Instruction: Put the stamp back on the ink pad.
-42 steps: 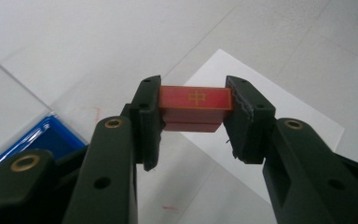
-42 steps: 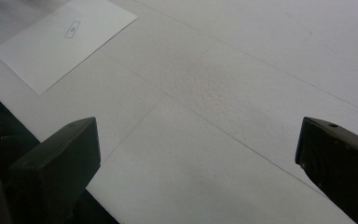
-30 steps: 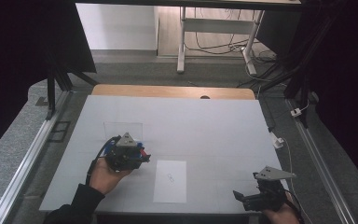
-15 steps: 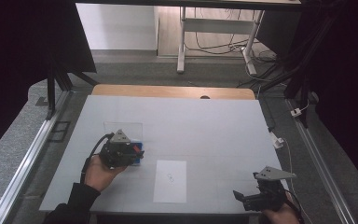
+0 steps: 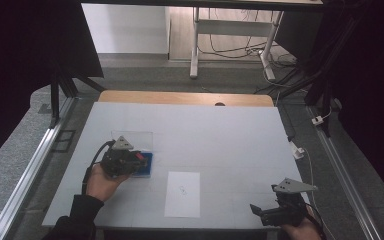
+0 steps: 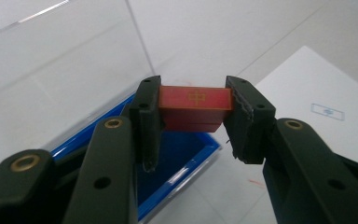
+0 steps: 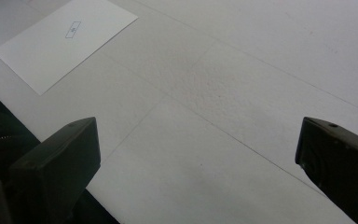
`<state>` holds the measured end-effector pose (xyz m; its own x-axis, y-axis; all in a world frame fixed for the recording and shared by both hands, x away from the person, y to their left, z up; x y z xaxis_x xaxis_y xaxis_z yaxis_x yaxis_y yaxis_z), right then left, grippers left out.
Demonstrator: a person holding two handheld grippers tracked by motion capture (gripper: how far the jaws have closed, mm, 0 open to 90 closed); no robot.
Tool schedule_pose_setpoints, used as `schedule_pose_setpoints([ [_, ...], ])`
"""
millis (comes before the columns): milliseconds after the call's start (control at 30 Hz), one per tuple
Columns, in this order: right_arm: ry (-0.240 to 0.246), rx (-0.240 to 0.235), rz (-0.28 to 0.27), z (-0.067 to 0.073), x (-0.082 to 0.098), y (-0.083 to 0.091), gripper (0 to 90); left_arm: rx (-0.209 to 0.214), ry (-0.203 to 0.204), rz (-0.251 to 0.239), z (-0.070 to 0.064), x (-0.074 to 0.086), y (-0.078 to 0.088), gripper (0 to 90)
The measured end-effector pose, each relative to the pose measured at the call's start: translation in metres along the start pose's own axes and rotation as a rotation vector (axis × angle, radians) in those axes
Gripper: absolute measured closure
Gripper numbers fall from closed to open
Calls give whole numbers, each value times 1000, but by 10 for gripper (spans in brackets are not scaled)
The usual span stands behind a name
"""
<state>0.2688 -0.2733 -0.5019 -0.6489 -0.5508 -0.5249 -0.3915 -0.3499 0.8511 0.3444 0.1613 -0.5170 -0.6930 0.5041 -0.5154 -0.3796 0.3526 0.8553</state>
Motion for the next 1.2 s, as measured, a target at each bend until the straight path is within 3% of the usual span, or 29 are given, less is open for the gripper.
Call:
schedule_pose_setpoints([
  [633, 3, 1, 0, 0, 0, 0, 0, -44, 86, 44, 31, 14, -7, 580],
  [933, 5, 0, 3, 0, 0, 0, 1, -78, 88, 77, 37, 18, -13, 580],
  [1200, 6, 0, 4, 0, 0, 0, 1, -71, 84, 120, 39, 21, -22, 578],
])
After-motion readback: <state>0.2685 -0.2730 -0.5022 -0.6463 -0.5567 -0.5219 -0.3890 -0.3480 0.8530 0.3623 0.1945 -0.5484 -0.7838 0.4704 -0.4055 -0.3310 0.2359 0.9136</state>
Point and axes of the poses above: each handheld gripper's, and its own axes: y roughly backward along the jaws, x roughly out of its underside, z roughly to its left, the point moved 6 cm from there along -y, roughly forward along the jaws, and after that the axes turned 14 degrees about z, right-handed, at the moved point
